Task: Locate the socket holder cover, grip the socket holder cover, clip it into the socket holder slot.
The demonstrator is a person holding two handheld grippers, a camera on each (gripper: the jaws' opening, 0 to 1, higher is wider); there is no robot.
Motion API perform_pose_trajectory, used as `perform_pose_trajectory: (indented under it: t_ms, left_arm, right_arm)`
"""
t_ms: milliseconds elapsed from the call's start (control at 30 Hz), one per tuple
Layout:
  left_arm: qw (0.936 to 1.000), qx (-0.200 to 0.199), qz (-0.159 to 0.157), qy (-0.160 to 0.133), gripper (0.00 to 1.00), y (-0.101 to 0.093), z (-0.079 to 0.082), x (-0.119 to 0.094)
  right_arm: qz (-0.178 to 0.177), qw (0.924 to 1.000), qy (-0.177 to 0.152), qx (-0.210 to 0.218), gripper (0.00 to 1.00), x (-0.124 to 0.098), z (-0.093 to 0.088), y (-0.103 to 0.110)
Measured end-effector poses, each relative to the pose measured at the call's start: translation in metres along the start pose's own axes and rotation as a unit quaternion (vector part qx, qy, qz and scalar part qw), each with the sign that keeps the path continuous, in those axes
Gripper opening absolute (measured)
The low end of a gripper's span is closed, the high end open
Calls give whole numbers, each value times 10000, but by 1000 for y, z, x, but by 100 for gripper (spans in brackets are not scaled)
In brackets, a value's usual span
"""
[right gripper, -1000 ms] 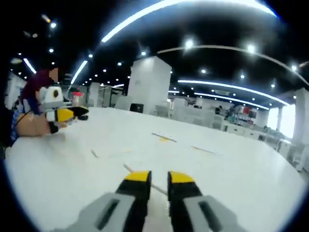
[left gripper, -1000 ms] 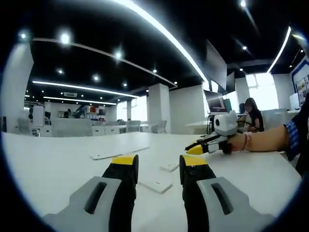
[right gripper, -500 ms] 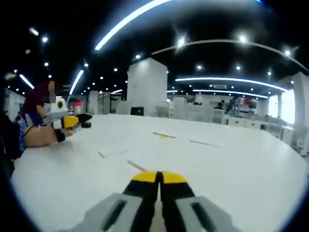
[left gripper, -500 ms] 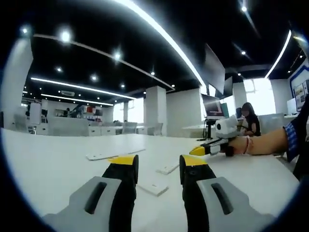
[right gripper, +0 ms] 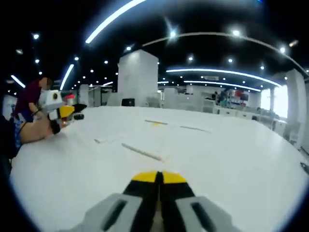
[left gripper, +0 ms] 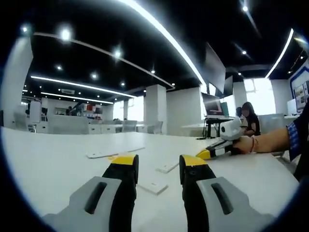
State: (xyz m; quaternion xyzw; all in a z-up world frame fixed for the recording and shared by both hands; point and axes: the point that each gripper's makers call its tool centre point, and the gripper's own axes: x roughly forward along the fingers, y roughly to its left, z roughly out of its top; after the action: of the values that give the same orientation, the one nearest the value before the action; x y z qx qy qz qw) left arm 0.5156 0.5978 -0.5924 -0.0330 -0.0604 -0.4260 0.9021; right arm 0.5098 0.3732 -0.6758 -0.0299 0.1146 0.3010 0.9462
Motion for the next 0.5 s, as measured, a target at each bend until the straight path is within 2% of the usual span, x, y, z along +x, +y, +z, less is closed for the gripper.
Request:
perform_pose_trajectory:
  t_ms: [300, 500]
  left_arm:
    - [10000, 4, -18, -5, 35, 0, 1, 0]
    - [10000, 0, -15, -15, 35, 0, 2, 0]
  right_arm:
    - [1, 9998, -172, -134, 4, -1, 6, 2]
    - [-19, 9997, -219, -69, 4, -3, 9, 1]
